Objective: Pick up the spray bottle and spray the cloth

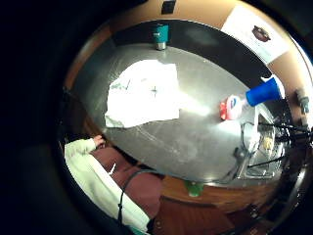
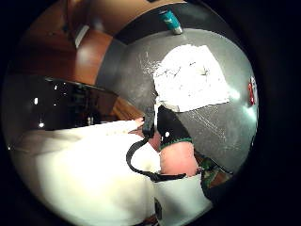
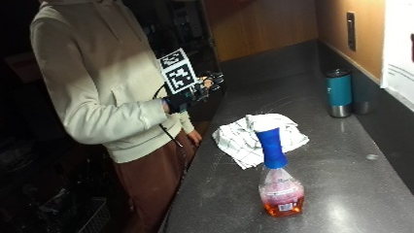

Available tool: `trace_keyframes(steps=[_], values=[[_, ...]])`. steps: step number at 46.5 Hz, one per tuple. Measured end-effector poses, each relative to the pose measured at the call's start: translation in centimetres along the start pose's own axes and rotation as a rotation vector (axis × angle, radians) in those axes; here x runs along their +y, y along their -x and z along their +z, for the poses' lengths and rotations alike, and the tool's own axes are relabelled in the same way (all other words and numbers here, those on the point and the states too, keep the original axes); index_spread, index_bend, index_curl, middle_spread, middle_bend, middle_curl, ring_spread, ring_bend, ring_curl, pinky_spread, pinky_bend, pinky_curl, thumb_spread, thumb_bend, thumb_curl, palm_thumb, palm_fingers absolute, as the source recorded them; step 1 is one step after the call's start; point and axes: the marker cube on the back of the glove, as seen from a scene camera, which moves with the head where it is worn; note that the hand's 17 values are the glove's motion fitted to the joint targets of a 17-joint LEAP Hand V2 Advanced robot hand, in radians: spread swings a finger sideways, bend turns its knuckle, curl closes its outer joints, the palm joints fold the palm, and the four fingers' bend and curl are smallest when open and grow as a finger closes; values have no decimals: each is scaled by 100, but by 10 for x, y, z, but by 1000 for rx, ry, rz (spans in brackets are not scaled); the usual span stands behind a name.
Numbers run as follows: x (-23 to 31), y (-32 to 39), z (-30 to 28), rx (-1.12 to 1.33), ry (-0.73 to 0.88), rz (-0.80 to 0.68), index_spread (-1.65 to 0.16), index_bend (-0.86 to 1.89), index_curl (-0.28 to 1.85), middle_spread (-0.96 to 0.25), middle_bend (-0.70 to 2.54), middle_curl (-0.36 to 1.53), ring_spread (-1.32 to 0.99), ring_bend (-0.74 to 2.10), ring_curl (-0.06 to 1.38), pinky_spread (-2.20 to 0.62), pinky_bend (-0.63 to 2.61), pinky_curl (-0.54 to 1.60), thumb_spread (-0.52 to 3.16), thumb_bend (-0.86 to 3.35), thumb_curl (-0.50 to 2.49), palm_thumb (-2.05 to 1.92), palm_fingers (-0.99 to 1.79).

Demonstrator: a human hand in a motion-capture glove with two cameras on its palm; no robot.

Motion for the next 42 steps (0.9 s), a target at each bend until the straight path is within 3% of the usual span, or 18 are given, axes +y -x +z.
trace_keyframes(steps=[6,14,42], values=[[4,-3,-4,-1,-51,-6,-32,32,15,-6,22,10,-1,17,4,13,23,10,68,27,17,49,14],[14,-15,-9,1,-109,24,-39,32,21,-7,21,15,-2,18,7,16,22,15,89,22,24,54,15],[49,-87,-23,-80,-501,298,-36,19,31,-3,23,28,-3,22,18,17,17,24,102,6,40,68,30]])
